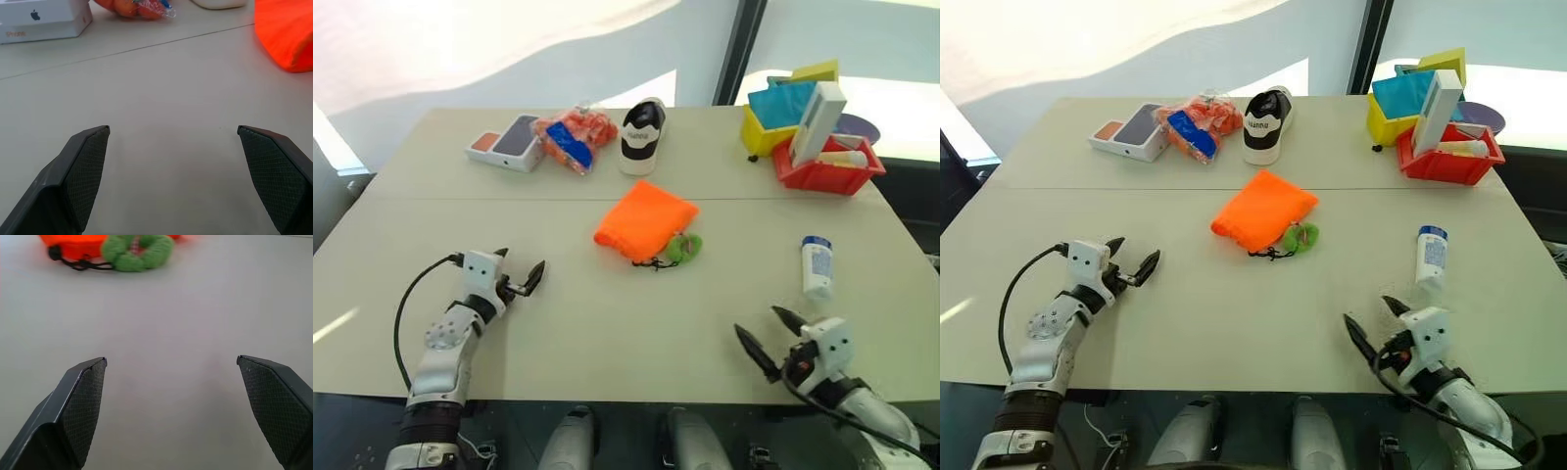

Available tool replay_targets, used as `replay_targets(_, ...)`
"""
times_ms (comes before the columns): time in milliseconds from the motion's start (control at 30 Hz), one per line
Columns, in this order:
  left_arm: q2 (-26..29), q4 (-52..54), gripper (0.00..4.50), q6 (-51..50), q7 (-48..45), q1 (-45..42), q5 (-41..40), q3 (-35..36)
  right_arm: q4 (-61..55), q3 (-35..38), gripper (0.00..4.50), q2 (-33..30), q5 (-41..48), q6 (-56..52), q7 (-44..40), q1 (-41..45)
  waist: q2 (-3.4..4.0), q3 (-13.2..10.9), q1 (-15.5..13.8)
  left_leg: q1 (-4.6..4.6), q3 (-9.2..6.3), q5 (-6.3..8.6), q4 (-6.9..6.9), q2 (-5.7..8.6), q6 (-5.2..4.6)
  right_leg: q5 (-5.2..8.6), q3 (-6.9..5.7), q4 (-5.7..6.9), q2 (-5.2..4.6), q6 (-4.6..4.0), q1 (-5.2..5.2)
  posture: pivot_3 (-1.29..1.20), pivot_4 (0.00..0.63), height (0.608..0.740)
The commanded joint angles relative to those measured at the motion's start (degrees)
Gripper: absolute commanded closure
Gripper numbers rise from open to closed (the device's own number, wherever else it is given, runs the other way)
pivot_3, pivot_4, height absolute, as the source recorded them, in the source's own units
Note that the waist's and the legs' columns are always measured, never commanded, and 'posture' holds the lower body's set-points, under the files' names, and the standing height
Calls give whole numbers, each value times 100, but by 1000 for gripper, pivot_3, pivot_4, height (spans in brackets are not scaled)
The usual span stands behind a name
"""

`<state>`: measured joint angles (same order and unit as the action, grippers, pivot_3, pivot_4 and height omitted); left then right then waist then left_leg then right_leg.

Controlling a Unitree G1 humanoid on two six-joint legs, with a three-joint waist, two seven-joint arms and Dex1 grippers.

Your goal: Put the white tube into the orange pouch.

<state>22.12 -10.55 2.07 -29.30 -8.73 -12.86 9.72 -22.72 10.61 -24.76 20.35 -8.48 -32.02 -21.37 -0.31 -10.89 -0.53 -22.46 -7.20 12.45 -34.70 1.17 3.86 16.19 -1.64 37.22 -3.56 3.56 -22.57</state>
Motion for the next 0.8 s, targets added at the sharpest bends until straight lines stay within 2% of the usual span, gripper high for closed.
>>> replay_targets(33, 135, 297, 0, 239, -284, -99, 7, -108, -352, -265, 81, -107, -110, -295, 76, 445, 0, 0, -12, -1, 0, 0, -2, 0, 0, -1, -1, 0, 1, -1, 0, 0, 150, 740)
replay_targets(200, 391, 137, 0, 670, -813, -483, 442, -664, -295, -824, 81, 133, -385, -480, 357, 1242, -6, 0, -29, -4, -1, 0, -4, 2, 0, -6, -3, 0, 3, -10, 2, 0, 150, 740)
replay_targets(333, 365, -428, 0, 1072, -923, -1009, 775, -1014, -289, -1024, 81, 274, -450, -511, 444, 1473, -6, 0, -18, -9, -1, 0, -5, 9, 0, -17, -4, -1, 3, 0, 2, 0, 150, 740)
replay_targets(567, -53, -1853, 0, 1812, -779, -2256, 1248, -1426, -342, -1228, 81, 344, -505, -515, 472, 1526, -9, -1, -6, -7, 3, 0, -7, 10, -1, -33, -4, 1, 7, 35, 2, 0, 150, 740)
replay_targets(800, -358, -2995, 0, 2306, -591, -2986, 1521, -1589, -486, -1267, 81, 426, -567, -504, 619, 1457, -10, -1, 36, -8, 6, -1, -12, 11, -1, -30, -1, -1, 8, 68, 2, 0, 150, 740)
